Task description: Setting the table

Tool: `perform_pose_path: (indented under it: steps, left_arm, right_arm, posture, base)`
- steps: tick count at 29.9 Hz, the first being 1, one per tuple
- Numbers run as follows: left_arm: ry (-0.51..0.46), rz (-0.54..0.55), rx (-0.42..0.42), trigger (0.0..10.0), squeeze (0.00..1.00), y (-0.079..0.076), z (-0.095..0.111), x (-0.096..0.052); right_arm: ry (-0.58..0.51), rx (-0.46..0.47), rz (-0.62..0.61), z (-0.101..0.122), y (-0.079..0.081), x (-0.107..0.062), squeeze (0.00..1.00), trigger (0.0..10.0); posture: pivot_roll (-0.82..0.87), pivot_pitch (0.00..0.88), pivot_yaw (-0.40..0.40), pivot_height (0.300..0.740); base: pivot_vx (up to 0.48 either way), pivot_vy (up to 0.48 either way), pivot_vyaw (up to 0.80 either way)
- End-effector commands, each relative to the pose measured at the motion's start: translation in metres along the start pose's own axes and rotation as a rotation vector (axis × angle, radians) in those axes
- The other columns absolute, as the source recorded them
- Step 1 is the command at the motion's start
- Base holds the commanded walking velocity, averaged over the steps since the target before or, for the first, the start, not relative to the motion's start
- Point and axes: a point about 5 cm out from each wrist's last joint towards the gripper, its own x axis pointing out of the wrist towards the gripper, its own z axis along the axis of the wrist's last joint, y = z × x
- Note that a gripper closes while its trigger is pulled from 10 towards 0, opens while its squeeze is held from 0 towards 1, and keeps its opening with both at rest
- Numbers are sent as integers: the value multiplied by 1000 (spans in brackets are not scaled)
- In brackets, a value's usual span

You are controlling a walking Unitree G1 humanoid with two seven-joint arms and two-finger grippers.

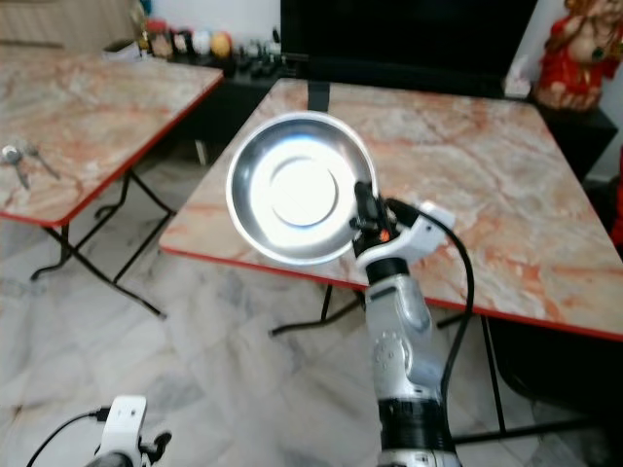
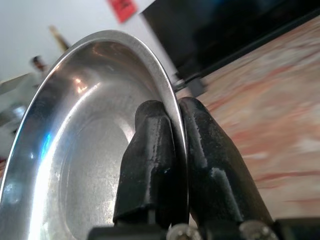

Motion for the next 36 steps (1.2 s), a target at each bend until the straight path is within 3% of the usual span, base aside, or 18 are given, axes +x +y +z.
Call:
perform_pose_path:
  steps: [1, 5, 9, 15, 36]
  left_arm:
    - [21, -8, -2, 10000, 0, 0, -4, -1]
    - [22, -10, -4, 10000, 0, 0, -5, -1]
    - [22, -14, -2, 10000, 0, -1, -4, -1]
    - [18, -17, 7, 10000, 0, -2, -4, -1]
    - [20, -21, 17, 10000, 0, 0, -4, -1]
  right_arm:
    - [-27, -33, -26, 7, -8, -3, 0, 10000]
    - [-79, -61, -113, 20, -28, -6, 0, 10000]
    - [-105, -74, -154, 27, -36, -6, 0, 10000]
    - [-110, -79, -157, 29, -37, -4, 0, 10000]
    - [-104, -92, -151, 25, -34, 1, 0, 10000]
  posture:
    - [9, 0, -34, 731]
    - [9, 0, -34, 731]
    - [9, 0, -32, 731]
    - [13, 0, -31, 731]
    - [17, 0, -28, 731]
  base:
    - [0, 0, -675]
    - [0, 0, -155]
    - [0, 0, 0]
    - [0, 0, 0]
    - [280, 0, 0]
